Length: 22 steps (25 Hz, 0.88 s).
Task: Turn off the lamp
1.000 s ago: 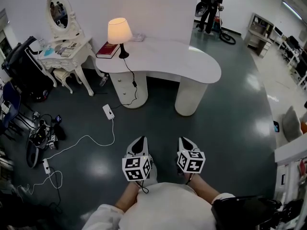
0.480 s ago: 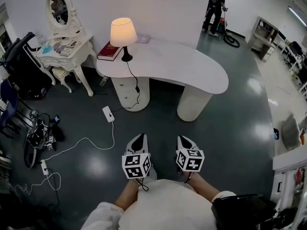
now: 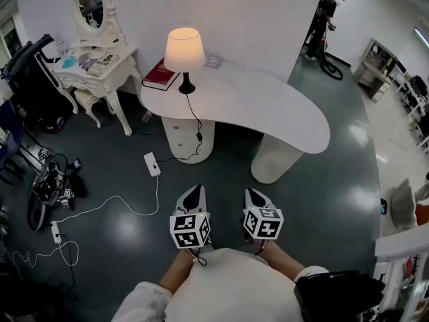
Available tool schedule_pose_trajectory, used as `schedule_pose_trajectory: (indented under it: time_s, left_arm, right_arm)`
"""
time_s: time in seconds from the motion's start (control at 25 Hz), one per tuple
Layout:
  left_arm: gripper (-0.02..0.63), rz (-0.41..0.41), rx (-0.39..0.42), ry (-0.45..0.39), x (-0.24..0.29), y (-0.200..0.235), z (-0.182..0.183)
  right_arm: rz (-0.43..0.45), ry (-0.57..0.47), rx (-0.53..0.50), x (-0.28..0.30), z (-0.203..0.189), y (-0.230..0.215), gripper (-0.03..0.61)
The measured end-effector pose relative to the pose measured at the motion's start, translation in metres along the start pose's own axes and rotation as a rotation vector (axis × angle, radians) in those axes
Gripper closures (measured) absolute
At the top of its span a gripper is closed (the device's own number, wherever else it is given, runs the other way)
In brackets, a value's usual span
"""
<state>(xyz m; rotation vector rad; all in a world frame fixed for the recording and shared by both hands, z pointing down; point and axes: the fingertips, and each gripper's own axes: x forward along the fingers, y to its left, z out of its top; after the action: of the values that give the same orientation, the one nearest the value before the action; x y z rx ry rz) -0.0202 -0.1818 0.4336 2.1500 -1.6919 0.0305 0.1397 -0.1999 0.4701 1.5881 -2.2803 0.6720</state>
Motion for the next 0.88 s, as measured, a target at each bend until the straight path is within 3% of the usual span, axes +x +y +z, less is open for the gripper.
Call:
schedule_pose_trajectory:
  time_s: [0.24,0.88]
  left_arm:
    - [0.604,0.029,0.011,0.007,0.026,0.031,0.016]
    - [0.604,0.051,0.002,0.067,0.077,0.083,0.02]
  right_arm:
    - [0.022,-0.013,0.014,0.043,0.026,0.01,0.58]
    - [0.022,0.043,0.022,0.112,0.039,0.017,0.58]
